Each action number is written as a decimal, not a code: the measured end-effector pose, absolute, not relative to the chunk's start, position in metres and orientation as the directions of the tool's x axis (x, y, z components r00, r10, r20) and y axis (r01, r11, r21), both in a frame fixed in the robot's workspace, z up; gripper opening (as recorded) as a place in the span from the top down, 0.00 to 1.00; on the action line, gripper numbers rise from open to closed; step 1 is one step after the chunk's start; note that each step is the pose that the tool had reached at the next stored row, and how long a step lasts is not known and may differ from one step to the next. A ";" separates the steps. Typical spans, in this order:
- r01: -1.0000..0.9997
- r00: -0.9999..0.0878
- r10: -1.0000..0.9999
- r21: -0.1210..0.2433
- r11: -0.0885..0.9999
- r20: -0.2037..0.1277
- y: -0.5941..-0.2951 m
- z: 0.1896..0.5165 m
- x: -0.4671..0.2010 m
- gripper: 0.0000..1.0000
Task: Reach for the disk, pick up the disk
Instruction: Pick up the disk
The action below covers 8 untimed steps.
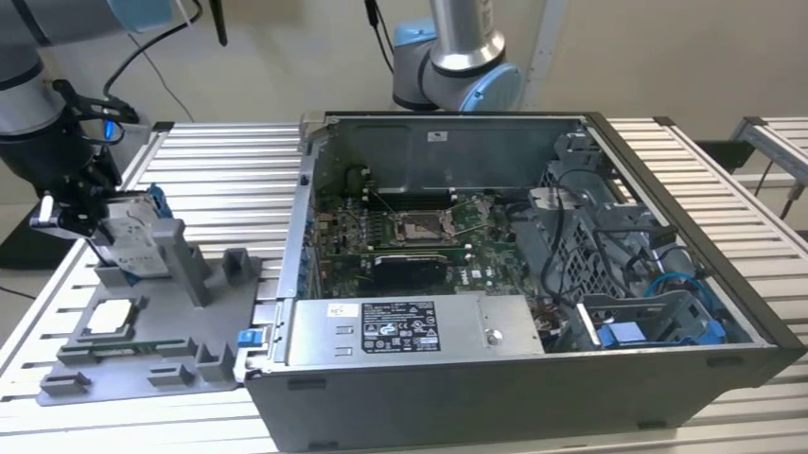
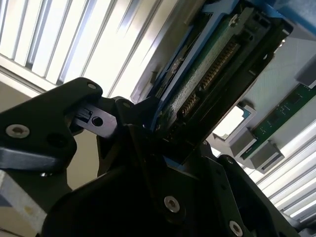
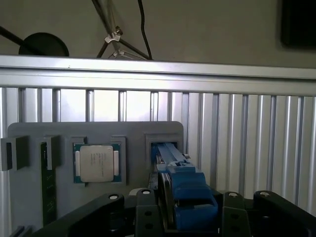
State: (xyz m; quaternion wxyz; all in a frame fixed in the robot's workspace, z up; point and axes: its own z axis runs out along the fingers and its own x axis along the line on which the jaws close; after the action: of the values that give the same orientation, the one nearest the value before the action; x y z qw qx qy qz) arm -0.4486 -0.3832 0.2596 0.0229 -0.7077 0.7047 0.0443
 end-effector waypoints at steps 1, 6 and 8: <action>-1.000 0.003 -0.995 0.030 -0.006 -0.095 -0.383 0.260 -0.449 0.00; -1.000 0.003 -0.995 0.030 -0.006 -0.095 -0.383 0.267 -0.449 0.00; -1.000 0.003 -0.995 0.030 -0.006 -0.095 -0.383 0.271 -0.449 0.00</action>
State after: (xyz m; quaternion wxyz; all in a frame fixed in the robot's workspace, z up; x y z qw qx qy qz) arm -0.4486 -0.3832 0.2713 0.0228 -0.7077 0.7047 0.0443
